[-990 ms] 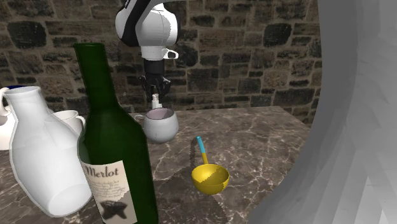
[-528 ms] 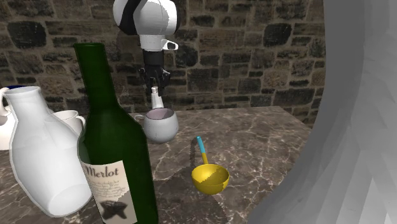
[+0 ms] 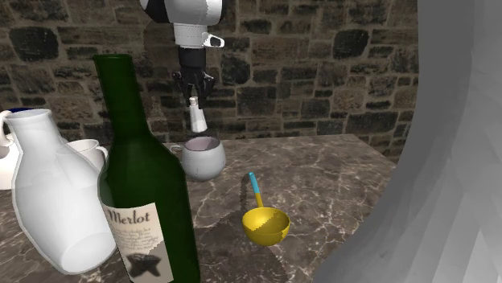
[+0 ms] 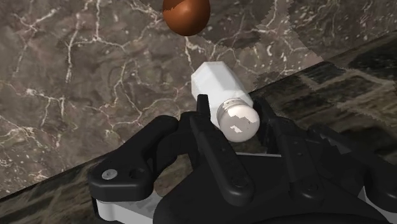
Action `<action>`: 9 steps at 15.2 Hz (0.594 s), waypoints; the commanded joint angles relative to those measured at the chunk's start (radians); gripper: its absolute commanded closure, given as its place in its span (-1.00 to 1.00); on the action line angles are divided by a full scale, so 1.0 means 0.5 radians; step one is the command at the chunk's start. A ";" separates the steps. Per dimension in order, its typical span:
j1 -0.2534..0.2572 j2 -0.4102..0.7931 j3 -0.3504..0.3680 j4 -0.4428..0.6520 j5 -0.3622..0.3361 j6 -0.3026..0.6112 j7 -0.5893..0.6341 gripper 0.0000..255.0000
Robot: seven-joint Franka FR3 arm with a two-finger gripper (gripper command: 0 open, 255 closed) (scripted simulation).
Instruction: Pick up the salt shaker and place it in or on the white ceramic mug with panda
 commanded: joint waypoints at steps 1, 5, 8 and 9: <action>0.003 -0.007 0.003 0.047 0.004 -0.054 -0.002 1.00; 0.007 -0.021 0.008 0.135 0.012 -0.155 -0.006 1.00; 0.012 -0.027 0.011 0.209 0.016 -0.233 -0.008 1.00; 0.015 -0.027 0.012 0.235 0.016 -0.259 -0.009 1.00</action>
